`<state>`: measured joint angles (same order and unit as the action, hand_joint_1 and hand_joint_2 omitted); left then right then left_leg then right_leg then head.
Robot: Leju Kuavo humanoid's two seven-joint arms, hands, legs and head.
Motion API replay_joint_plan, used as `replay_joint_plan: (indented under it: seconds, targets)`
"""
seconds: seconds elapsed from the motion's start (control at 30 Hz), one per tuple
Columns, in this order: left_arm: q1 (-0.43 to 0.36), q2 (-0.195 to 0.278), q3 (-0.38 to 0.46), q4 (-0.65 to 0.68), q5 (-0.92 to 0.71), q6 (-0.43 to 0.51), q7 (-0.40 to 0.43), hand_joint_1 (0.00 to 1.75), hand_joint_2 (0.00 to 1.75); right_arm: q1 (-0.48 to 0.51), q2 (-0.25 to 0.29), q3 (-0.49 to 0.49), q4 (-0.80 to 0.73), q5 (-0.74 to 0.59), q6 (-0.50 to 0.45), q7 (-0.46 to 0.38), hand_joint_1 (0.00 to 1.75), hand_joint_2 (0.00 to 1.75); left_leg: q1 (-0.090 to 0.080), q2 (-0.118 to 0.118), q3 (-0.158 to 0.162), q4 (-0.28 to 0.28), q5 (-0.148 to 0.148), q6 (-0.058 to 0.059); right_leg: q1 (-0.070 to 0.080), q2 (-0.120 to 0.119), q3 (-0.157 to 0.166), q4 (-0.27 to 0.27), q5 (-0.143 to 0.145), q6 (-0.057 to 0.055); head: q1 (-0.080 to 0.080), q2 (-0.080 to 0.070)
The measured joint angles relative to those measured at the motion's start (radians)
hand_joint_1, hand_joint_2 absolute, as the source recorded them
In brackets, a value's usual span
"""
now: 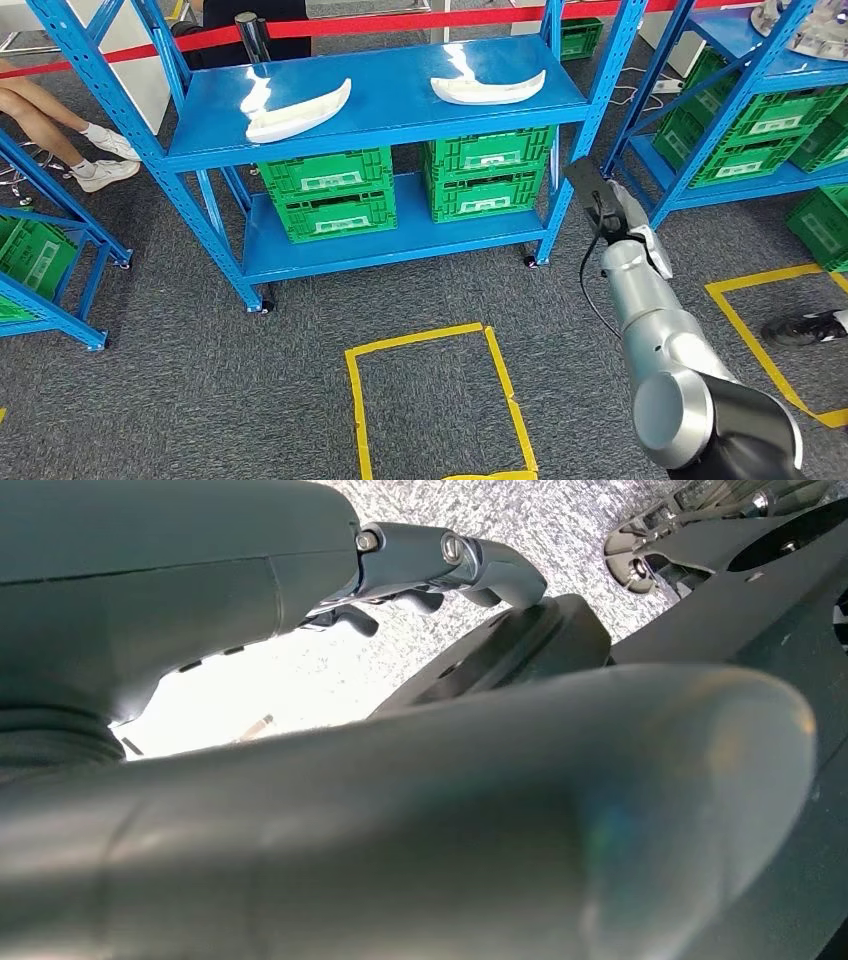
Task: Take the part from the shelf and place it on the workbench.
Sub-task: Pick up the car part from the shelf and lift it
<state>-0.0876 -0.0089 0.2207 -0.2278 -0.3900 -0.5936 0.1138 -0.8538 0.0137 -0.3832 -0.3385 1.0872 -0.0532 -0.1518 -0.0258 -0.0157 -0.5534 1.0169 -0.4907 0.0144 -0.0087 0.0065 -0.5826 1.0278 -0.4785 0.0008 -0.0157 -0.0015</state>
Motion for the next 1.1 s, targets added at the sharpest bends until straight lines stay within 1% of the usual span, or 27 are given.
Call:
replay_joint_plan:
  seconds: [0.17, 0.4, 0.77, 0.87, 0.97, 1.03, 1.1]
  targets:
    - [-0.008, -0.003, 0.001, 0.005, -0.015, 0.000, 0.009, 0.00, 0.00, -0.085, 0.044, 0.152, -0.037, 0.057, 0.039, 0.009, 0.00, 0.00, 0.000, -0.001, 0.000, 0.000, 0.000, 0.000, 0.000, 0.000, 0.000, 0.000, 0.000, 0.000, 0.000, 0.000]
    - [-0.021, -0.008, 0.009, 0.010, -0.037, 0.000, 0.020, 0.00, 0.00, -0.193, 0.081, 0.377, -0.073, 0.115, 0.096, 0.023, 0.00, 0.00, 0.000, -0.001, 0.000, 0.000, 0.000, 0.000, 0.000, 0.000, 0.000, 0.000, 0.000, 0.000, 0.000, 0.000]
    - [-0.046, -0.018, 0.010, 0.019, -0.088, 0.000, 0.048, 0.00, 0.00, -0.349, 0.089, 0.723, -0.095, 0.185, 0.185, 0.070, 0.00, 0.00, 0.000, 0.000, 0.000, 0.001, 0.000, 0.000, 0.000, 0.001, 0.000, 0.000, 0.000, 0.000, 0.000, 0.000]
    - [-0.052, -0.020, 0.010, 0.022, -0.099, 0.000, 0.056, 0.00, 0.00, -0.374, 0.089, 0.786, -0.097, 0.200, 0.203, 0.081, 0.00, 0.00, 0.000, 0.000, 0.000, 0.001, 0.000, 0.000, 0.000, 0.001, 0.000, 0.000, 0.000, 0.000, 0.000, 0.000]
    - [-0.054, -0.020, 0.010, 0.022, -0.107, 0.000, 0.059, 0.00, 0.00, -0.384, 0.089, 0.819, -0.098, 0.202, 0.211, 0.086, 0.00, 0.00, 0.000, 0.000, 0.000, 0.001, 0.000, 0.000, 0.000, 0.001, 0.000, 0.000, 0.000, 0.000, 0.000, 0.000]
    - [-0.056, -0.020, 0.010, 0.022, -0.113, 0.000, 0.059, 0.00, 0.00, -0.389, 0.087, 0.831, -0.099, 0.199, 0.211, 0.088, 0.00, 0.00, -0.002, 0.000, 0.002, -0.002, 0.002, 0.005, -0.001, 0.001, 0.002, -0.006, 0.004, 0.006, 0.000, 0.000]
    - [-0.059, -0.022, 0.010, 0.022, -0.119, 0.000, 0.058, 0.00, 0.00, -0.395, 0.082, 0.841, -0.101, 0.194, 0.211, 0.087, 0.00, 0.00, 0.003, 0.004, 0.011, -0.021, 0.011, 0.015, 0.000, 0.000, -0.003, -0.002, 0.002, 0.013, 0.000, 0.000]
